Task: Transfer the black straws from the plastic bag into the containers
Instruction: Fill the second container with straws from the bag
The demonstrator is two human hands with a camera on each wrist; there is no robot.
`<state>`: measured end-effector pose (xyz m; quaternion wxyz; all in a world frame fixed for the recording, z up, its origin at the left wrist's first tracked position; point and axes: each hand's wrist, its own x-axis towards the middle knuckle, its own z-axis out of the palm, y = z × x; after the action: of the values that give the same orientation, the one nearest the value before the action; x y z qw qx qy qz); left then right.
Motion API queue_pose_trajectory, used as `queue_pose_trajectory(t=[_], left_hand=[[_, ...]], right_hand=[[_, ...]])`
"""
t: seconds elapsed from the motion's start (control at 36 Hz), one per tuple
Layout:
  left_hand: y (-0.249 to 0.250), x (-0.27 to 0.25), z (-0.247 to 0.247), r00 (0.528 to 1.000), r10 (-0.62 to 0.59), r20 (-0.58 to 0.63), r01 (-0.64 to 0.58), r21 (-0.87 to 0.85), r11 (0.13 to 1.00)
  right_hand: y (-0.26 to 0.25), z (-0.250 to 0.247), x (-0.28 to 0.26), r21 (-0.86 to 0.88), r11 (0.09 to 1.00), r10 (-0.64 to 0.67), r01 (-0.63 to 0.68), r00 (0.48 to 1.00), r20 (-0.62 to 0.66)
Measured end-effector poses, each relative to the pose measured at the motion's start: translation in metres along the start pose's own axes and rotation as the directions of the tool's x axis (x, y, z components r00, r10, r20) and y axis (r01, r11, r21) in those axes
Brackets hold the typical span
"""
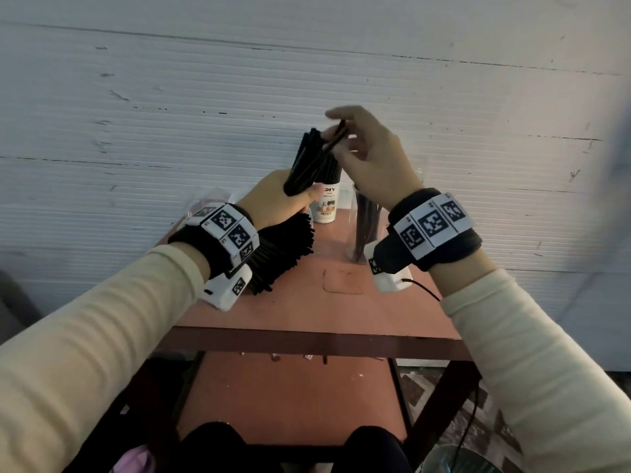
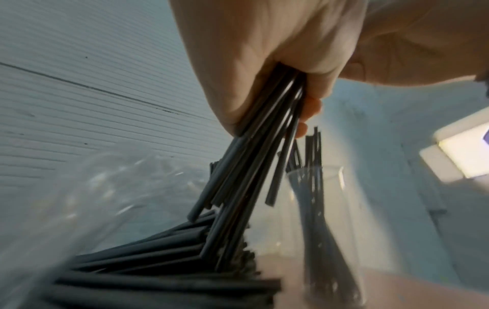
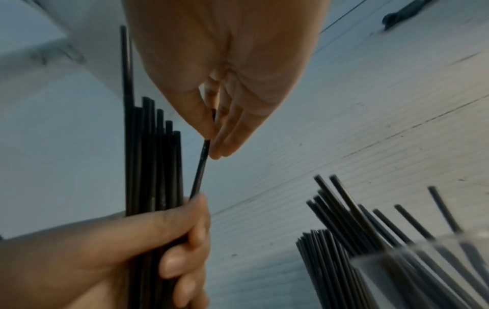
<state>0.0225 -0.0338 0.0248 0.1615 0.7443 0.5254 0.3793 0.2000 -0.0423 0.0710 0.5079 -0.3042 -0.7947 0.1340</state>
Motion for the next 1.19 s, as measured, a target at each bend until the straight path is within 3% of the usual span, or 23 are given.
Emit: queue_pose_trajectory(t=[0.08, 0.19, 0.31, 0.47, 0.64, 0.81, 0.97, 1.08, 1.19], left_hand=[[0.018, 0.001, 0.003, 0.999, 0.021, 0.041, -0.013, -0.174, 0.985], [0.035, -0.001, 0.021, 0.987, 0.047, 0.154, 0.028, -0.456, 0.890], [0.037, -0.009, 0.048, 0.970, 0.046, 0.238, 0.083, -0.505, 0.859], [0.014, -0.017, 0.083, 0.947, -0.023, 0.320, 0.184, -0.483, 0.856], [0.008, -0.014, 0.090, 0.951, -0.077, 0.300, 0.224, -0.493, 0.841], [0.000, -0.011, 0.093, 0.953, -0.093, 0.288, 0.232, -0.495, 0.838], [0.003, -0.011, 0.089, 0.961, -0.085, 0.263, 0.217, -0.527, 0.822], [0.004, -0.013, 0.088, 0.956, -0.104, 0.275, 0.242, -0.537, 0.808], [-0.006, -0.011, 0.097, 0.920, -0.184, 0.345, 0.330, -0.432, 0.839]], right_hand=[[-0.014, -0.006, 0.003, 0.064, 0.998, -0.023, 0.023, 1.000, -0.003], [-0.024, -0.012, 0.001, 0.171, 0.985, 0.008, -0.012, 1.000, 0.020], [-0.020, -0.012, -0.012, 0.149, 0.989, 0.008, -0.018, 0.998, 0.067], [0.007, -0.002, -0.026, -0.056, 0.998, 0.005, 0.000, 0.997, 0.081], [0.020, -0.003, -0.023, -0.114, 0.992, -0.056, 0.049, 0.997, -0.060], [0.027, 0.006, -0.023, -0.263, 0.962, -0.038, 0.071, 0.991, 0.126], [0.027, 0.011, -0.025, -0.295, 0.954, -0.042, 0.060, 0.997, 0.066], [0.030, 0.011, -0.027, -0.315, 0.948, -0.007, 0.054, 0.989, 0.149], [0.033, 0.011, -0.029, -0.298, 0.952, -0.015, 0.065, 0.986, 0.168]])
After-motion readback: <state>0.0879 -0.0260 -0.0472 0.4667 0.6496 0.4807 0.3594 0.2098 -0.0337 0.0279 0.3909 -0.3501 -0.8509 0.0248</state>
